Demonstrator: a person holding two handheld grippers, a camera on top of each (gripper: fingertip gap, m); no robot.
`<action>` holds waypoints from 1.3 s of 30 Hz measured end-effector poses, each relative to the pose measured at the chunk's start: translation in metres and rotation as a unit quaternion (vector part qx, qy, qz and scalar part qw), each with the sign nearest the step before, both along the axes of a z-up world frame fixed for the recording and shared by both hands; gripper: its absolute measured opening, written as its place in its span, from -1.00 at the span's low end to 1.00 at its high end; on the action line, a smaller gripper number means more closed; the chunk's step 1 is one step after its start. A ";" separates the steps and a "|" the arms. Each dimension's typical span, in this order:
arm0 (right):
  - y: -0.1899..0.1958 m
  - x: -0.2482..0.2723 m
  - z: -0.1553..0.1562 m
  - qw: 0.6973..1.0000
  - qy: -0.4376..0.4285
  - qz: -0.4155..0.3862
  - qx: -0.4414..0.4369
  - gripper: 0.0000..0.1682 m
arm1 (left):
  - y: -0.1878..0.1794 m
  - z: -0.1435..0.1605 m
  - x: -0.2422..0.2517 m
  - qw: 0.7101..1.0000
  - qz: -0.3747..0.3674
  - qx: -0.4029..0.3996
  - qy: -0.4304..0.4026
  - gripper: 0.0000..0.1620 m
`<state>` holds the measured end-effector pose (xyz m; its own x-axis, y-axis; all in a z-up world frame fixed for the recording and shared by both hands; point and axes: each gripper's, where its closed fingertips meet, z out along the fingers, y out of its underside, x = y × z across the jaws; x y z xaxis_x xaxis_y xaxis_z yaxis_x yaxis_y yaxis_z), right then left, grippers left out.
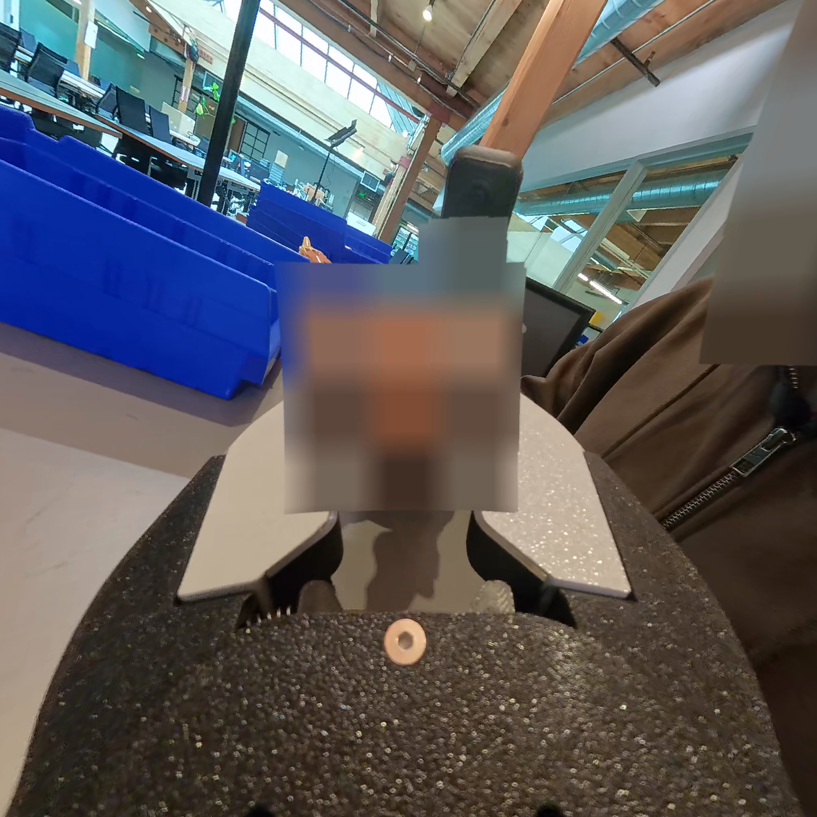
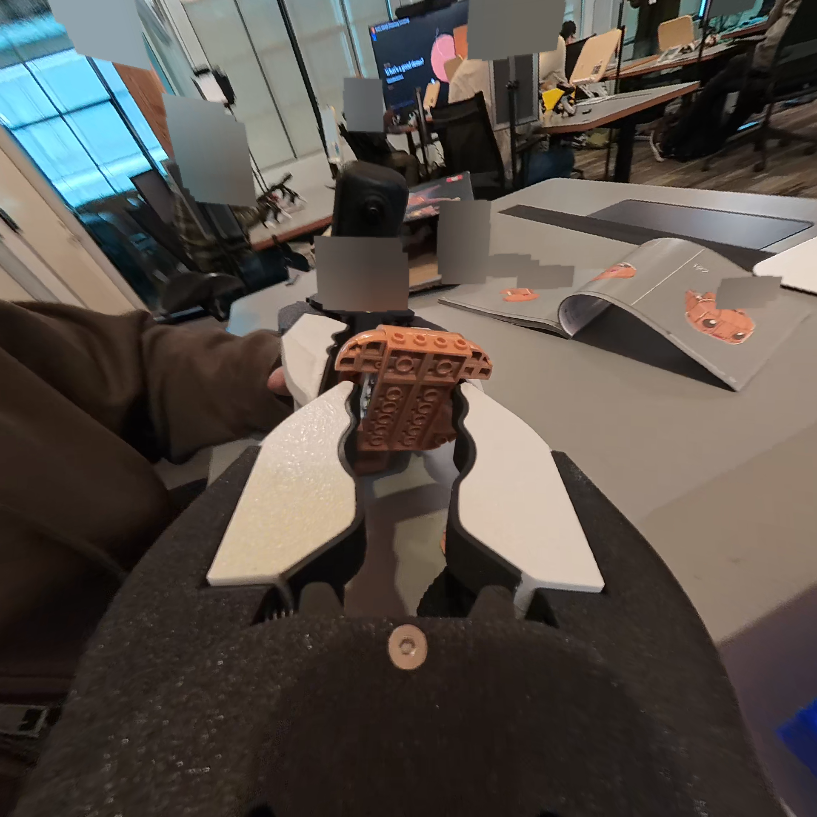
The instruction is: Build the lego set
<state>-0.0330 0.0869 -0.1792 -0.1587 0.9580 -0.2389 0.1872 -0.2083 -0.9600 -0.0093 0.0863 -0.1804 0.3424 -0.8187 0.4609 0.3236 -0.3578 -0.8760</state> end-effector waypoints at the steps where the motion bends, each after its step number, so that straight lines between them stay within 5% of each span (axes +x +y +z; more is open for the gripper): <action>1: 0.000 0.000 0.000 1.000 -0.002 -0.003 0.007 -0.53 | 0.000 0.000 0.001 1.000 -0.001 -0.001 0.000 -0.14; 12: 0.000 -0.003 0.017 1.000 0.030 -0.001 -0.005 -0.51 | -0.004 0.013 0.001 0.985 -0.061 -0.072 -0.146 -0.22; 20: 0.007 0.002 0.016 0.999 0.027 0.011 -0.043 -0.60 | 0.002 0.016 -0.014 0.982 -0.042 -0.073 -0.169 -0.22; 25: 0.026 0.025 -0.008 0.998 -0.062 -0.018 -0.012 -0.60 | -0.001 0.016 -0.017 0.992 -0.025 -0.031 -0.123 -0.22; 30: 0.036 0.064 -0.068 0.971 -0.228 -0.041 0.051 -0.60 | -0.003 0.014 -0.016 0.996 -0.020 -0.007 -0.091 -0.22; 39: 0.042 0.055 -0.115 0.942 -0.320 -0.060 0.082 -0.61 | -0.004 0.010 -0.014 0.999 -0.011 0.018 -0.048 -0.22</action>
